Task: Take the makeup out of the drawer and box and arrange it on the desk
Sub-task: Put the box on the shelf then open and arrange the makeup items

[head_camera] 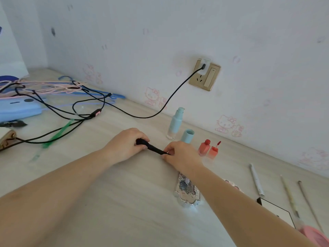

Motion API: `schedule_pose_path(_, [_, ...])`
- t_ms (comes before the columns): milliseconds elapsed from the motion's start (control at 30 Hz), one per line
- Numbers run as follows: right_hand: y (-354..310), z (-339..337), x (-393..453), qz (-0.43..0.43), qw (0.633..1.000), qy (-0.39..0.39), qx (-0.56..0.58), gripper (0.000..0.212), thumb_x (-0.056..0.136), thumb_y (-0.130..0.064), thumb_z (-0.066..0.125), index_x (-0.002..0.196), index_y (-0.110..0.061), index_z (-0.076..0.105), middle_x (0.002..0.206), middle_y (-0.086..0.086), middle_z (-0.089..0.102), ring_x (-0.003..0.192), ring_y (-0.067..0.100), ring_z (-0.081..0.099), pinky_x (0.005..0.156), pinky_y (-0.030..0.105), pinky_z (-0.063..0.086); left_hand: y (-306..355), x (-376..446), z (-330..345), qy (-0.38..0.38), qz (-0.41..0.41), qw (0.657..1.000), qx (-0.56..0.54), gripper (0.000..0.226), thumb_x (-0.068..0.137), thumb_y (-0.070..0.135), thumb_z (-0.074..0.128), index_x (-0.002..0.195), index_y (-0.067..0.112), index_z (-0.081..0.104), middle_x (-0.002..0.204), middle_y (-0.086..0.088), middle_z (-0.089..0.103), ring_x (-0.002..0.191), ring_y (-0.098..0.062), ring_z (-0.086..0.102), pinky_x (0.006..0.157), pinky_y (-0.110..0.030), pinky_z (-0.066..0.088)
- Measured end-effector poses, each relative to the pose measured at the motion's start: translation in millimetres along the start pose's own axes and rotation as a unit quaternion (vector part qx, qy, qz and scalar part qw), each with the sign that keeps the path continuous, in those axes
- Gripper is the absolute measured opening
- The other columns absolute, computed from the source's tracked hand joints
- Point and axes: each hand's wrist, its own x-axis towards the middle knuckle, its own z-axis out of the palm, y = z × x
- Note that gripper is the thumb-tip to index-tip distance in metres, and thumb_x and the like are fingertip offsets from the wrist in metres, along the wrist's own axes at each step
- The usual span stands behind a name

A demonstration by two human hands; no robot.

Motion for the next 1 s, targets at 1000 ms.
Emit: schedule_pose_path(1000, [197, -107, -121, 0.149, 0.955, 0.205, 0.152, 0.02, 0.084, -0.03, 0.066, 0.103, -0.03, 0.062, 0.084, -0.015, 0.062, 0.088, 0.008, 0.061, 0.072, 0.023, 0.039, 175, 28, 75, -0.017, 0.238, 0.971, -0.004, 0.015, 0.087, 0.02, 0.063, 0.1, 0.021, 0.07, 0.101, 0.003, 0.062, 0.096, -0.016, 0.054, 0.087, -0.035, 0.044])
